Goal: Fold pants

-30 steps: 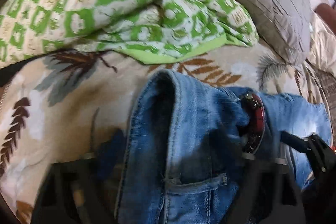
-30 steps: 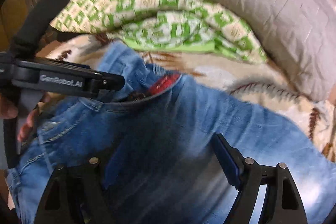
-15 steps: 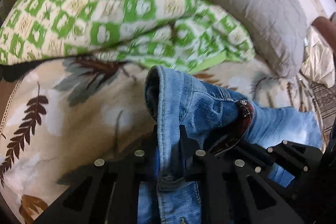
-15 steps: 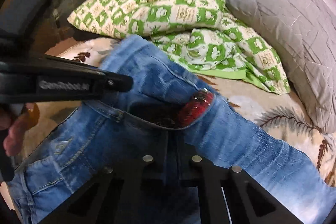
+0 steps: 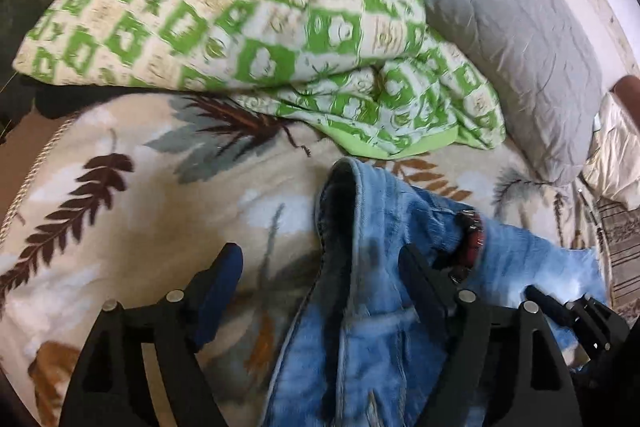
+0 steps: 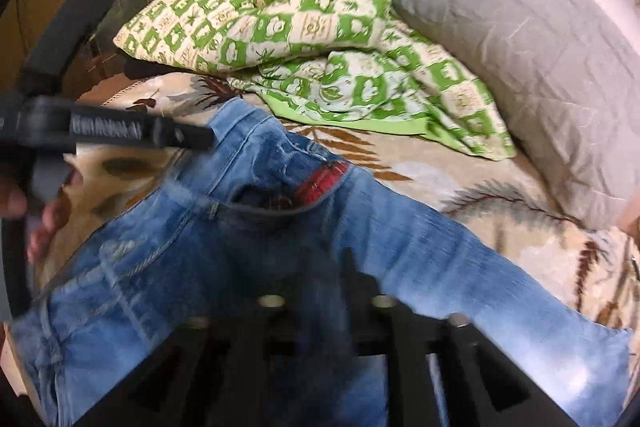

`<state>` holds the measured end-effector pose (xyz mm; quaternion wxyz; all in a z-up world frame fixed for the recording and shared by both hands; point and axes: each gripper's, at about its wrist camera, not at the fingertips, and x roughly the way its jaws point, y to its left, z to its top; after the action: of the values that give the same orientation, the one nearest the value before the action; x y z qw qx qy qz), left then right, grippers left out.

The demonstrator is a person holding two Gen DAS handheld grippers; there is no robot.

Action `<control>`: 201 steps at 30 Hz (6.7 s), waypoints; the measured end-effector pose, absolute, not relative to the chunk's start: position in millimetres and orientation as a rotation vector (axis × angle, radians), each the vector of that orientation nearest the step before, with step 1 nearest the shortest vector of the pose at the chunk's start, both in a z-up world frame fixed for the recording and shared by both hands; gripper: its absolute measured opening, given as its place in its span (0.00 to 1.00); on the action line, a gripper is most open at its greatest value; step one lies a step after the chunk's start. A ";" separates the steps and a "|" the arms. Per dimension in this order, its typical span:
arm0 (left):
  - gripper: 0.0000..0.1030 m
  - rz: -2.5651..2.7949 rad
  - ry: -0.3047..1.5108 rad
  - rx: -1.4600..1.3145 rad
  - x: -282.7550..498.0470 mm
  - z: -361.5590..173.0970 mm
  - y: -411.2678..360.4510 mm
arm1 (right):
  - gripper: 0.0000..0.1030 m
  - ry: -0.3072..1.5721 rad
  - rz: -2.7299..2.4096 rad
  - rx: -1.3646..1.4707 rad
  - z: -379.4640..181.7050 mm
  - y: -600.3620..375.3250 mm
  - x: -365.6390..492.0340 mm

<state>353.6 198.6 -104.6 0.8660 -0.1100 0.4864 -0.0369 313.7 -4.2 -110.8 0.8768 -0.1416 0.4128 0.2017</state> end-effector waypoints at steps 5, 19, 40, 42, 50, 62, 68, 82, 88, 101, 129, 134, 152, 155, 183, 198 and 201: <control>0.88 -0.098 0.996 -0.153 316.7 -75.4 178.7 | 0.92 0.763 0.386 -0.238 -81.2 -42.9 274.7; 0.95 -0.337 1.026 -0.031 228.1 -39.2 41.8 | 0.94 0.774 0.168 -0.113 -52.2 -222.6 151.8; 0.95 -0.465 1.033 0.429 332.4 -92.3 -181.2 | 0.94 0.947 0.009 0.099 -59.6 -412.7 283.3; 0.95 -0.455 1.055 0.463 352.1 -104.7 -186.4 | 0.93 0.981 -0.004 0.094 -72.2 -417.9 310.9; 0.95 -0.498 1.102 0.486 388.4 -134.1 -203.2 | 0.86 1.082 0.001 0.084 -116.5 -421.6 381.2; 0.09 -0.545 1.164 0.369 385.5 -131.7 -183.4 | 0.12 1.098 0.099 0.077 -132.3 -415.2 370.6; 0.09 -0.559 1.028 0.336 339.1 -78.6 -161.5 | 0.12 0.976 0.118 0.056 -79.4 -407.7 319.7; 0.08 -0.622 0.825 0.308 134.6 -35.3 -103.2 | 0.12 0.856 0.163 0.064 -38.3 -358.0 108.1; 0.08 -0.656 0.869 0.314 77.2 -73.8 -92.7 | 0.12 0.924 0.160 0.112 -67.0 -355.6 39.9; 0.10 -0.609 1.021 0.292 60.0 -146.4 -103.3 | 0.15 1.116 0.062 0.155 -139.2 -358.6 17.7; 0.94 -0.001 0.901 0.213 51.2 -17.7 153.5 | 0.90 0.829 0.428 -0.111 -60.9 -145.6 62.8; 0.99 -0.008 0.958 0.276 55.7 -11.5 176.3 | 0.90 0.801 0.479 -0.189 -69.9 -90.2 77.5; 0.89 -0.210 1.067 0.075 200.5 -110.5 174.7 | 0.65 0.902 0.433 -0.392 -133.2 -31.8 124.7; 0.27 -0.270 1.150 0.052 206.6 -127.3 171.7 | 0.39 0.908 0.423 -0.364 -134.6 -38.3 132.3; 0.27 -0.220 1.156 0.117 114.5 -146.8 168.2 | 0.33 0.899 0.569 -0.420 -140.5 -44.3 71.2; 0.99 -0.198 0.905 0.045 84.0 -61.2 166.9 | 0.83 0.842 0.474 -0.266 -116.9 -84.2 59.3; 1.00 -0.276 0.870 0.095 87.9 -49.6 133.0 | 0.84 0.839 0.418 -0.152 -109.3 -110.2 55.3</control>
<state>87.9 133.0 -49.6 0.8965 0.0460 0.4201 -0.1330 55.3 -110.2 -109.3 0.8894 -0.0732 0.4039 0.2010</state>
